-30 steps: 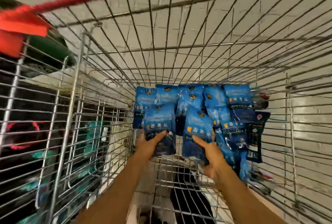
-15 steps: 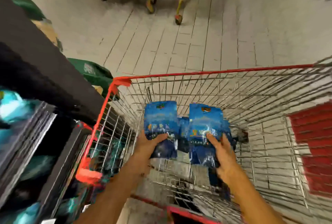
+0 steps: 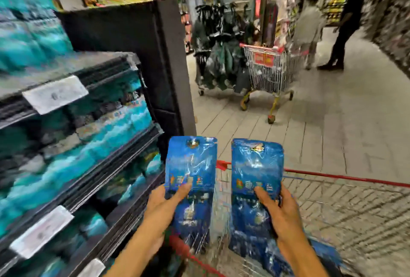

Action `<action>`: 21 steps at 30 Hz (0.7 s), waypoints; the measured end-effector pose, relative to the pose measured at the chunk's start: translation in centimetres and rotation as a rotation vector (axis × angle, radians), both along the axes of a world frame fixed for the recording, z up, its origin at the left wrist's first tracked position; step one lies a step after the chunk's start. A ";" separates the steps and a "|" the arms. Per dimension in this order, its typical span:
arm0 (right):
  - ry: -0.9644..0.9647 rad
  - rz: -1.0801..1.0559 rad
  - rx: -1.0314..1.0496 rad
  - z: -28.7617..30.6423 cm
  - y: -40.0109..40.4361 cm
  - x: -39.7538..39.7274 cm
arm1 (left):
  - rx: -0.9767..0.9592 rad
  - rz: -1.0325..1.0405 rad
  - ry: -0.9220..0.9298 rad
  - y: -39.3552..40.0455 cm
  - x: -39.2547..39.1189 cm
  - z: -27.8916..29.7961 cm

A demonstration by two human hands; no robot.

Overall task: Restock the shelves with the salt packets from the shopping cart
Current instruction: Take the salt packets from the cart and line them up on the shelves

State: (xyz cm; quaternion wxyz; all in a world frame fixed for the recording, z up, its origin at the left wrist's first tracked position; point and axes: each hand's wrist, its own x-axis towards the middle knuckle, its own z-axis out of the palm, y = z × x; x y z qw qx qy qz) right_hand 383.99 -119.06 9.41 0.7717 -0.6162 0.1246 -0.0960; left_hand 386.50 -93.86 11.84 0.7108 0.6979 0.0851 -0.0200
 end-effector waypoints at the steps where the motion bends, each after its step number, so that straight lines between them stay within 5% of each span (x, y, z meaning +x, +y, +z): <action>1: -0.027 0.040 0.001 1.5 1.4 0.1 | -0.012 0.037 -0.038 1.3 -0.8 1.5; 21: -0.468 0.972 0.249 21.8 28.8 2.8 | 0.055 0.763 -0.505 21.1 -18.5 22.6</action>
